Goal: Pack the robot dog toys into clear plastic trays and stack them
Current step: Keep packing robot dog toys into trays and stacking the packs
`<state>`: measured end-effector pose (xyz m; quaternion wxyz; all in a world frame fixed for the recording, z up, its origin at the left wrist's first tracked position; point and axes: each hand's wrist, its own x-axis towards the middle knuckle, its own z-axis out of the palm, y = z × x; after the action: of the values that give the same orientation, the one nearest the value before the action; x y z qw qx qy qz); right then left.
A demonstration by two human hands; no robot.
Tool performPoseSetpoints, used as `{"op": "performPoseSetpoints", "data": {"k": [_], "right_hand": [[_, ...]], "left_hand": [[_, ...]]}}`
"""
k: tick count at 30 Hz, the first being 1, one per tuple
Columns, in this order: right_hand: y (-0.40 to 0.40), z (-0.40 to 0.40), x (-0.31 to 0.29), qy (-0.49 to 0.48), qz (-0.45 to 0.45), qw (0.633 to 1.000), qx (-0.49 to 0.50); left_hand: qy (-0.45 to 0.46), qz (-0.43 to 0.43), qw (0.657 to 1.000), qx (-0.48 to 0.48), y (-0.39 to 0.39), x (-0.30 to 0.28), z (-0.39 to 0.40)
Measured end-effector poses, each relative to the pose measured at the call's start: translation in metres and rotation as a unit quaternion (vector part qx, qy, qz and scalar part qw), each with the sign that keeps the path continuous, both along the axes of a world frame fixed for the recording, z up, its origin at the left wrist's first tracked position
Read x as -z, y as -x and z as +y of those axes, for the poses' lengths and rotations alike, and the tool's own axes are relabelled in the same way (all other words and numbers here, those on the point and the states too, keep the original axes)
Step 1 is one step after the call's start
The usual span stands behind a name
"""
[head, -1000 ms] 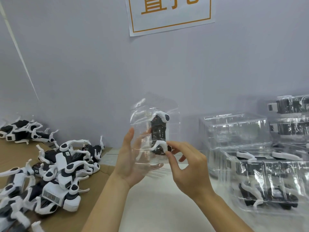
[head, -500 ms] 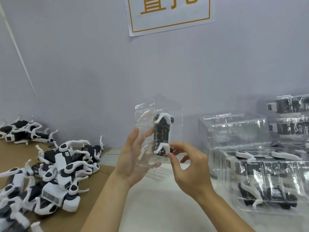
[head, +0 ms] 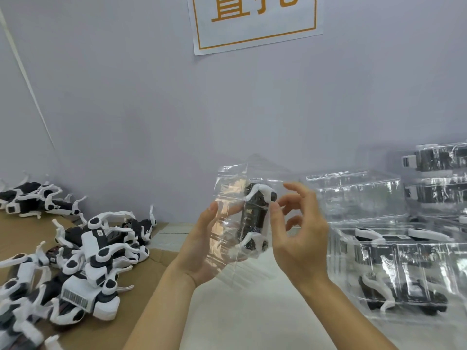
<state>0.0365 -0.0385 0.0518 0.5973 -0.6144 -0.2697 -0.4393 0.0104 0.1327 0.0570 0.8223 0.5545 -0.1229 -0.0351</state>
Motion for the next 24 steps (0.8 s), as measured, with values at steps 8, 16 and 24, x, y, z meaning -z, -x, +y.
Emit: {"op": "performPoseSetpoints", "data": {"k": [8,16,24], "right_hand": [[0.003,0.002,-0.004,0.026,-0.046,0.997,0.052],[0.008,0.005,-0.010,0.032,-0.059,0.997,0.049],[-0.004,-0.005,-0.012,0.020,0.194,0.981,0.007]], "left_hand": [[0.018,0.012,0.998,0.056,0.003,0.000,0.002],[0.024,-0.001,0.999,0.043,0.003,0.003,0.005],[-0.181,-0.032,0.975,-0.128,-0.001,-0.008,-0.004]]}}
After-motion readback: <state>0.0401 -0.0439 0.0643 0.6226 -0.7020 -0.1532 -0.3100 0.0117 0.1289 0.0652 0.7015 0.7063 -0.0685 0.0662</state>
